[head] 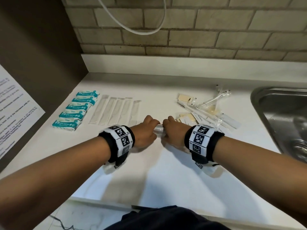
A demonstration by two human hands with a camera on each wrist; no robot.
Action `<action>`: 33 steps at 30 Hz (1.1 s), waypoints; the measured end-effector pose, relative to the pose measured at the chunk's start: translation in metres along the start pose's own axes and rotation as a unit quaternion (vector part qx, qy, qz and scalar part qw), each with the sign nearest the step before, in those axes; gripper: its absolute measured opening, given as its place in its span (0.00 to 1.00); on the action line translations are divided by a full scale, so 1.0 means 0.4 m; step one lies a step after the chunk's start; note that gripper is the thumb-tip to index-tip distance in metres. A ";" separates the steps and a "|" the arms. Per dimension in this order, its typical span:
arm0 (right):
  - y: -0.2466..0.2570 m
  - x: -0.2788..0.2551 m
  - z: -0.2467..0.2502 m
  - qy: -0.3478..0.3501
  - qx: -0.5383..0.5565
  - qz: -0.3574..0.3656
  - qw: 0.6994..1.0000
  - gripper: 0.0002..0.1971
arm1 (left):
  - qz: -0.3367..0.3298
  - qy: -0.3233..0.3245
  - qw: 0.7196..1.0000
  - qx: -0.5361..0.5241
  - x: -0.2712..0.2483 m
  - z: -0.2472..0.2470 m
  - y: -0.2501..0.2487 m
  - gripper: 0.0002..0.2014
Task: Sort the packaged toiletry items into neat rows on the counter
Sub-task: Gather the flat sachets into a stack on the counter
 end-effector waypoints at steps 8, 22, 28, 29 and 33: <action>-0.024 -0.013 0.048 0.008 0.034 0.028 0.999 0.05 | 0.004 -0.091 0.995 -0.042 -0.035 0.044 0.039 0.21; 0.006 -0.013 0.006 0.011 -0.044 0.003 0.999 0.15 | 0.043 -0.018 0.998 0.050 -0.034 -0.001 -0.018 0.24; 0.011 -0.012 0.008 0.015 -0.027 -0.002 1.000 0.18 | 0.036 -0.005 0.998 0.048 -0.020 -0.002 -0.010 0.33; 0.010 -0.012 0.009 0.018 -0.020 0.002 1.000 0.18 | 0.033 -0.009 0.999 0.042 -0.021 0.002 -0.010 0.32; 0.003 -0.014 0.021 0.010 0.030 0.012 0.999 0.17 | 0.036 -0.045 0.998 -0.003 -0.031 0.024 -0.005 0.21</action>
Point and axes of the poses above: each hand's wrist, its own x-axis towards the middle knuckle, its own z-axis out of the back of the hand, y = z × x, the point moved 3 cm from there along x, towards the middle knuckle, and after that the axes turned 6 degrees about -z, right-handed, at the moved point
